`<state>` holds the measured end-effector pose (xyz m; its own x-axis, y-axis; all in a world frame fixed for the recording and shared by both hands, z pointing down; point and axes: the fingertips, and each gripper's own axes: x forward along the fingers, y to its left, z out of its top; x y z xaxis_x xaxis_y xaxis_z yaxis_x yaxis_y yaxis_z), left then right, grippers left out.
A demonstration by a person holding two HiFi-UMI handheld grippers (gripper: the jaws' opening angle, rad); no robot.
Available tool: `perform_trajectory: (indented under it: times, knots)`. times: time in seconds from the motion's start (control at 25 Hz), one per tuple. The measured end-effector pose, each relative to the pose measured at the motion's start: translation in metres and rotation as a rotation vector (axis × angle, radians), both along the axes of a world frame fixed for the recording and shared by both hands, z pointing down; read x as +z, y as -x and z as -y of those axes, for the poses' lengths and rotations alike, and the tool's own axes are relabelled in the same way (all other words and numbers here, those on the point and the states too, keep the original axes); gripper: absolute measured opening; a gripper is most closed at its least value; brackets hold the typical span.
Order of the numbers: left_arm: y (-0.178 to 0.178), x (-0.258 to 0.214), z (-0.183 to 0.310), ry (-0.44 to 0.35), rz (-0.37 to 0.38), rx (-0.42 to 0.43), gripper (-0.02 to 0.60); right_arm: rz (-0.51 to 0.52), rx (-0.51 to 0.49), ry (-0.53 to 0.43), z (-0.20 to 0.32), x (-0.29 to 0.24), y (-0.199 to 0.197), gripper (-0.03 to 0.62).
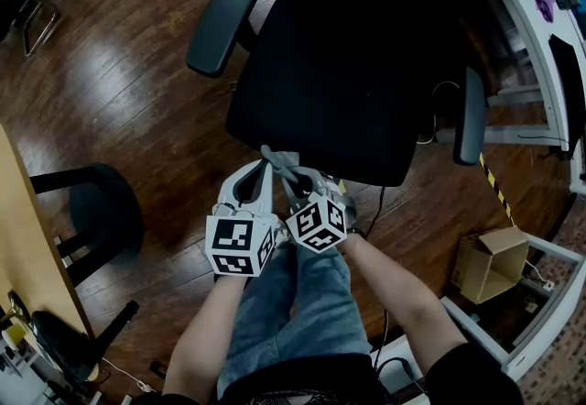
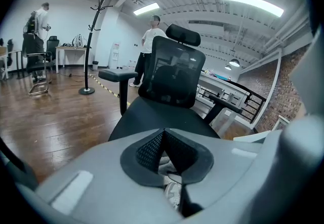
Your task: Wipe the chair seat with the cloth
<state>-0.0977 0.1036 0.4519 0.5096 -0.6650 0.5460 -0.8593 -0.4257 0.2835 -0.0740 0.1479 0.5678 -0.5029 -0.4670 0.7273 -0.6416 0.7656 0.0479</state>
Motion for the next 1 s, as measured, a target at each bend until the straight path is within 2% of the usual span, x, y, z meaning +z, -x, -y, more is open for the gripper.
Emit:
perform_trajectory:
  times: [0.28, 0.52, 0.72, 1.0]
  knots:
    - [-0.003, -0.001, 0.004, -0.002, -0.002, 0.000, 0.005, 0.005, -0.004, -0.005, 0.003, -0.003, 0.000, 0.009]
    - [-0.015, -0.009, 0.013, -0.020, -0.003, 0.015, 0.005, 0.032, 0.028, -0.055, 0.022, -0.026, -0.015, 0.009]
    - [-0.032, -0.017, 0.026, -0.033, -0.015, 0.028, 0.005, 0.036, 0.073, -0.121, 0.060, -0.052, -0.044, 0.009]
    - [-0.067, -0.023, 0.051, -0.049, -0.028, 0.067, 0.005, 0.010, 0.143, -0.214, 0.139, -0.078, -0.103, 0.009]
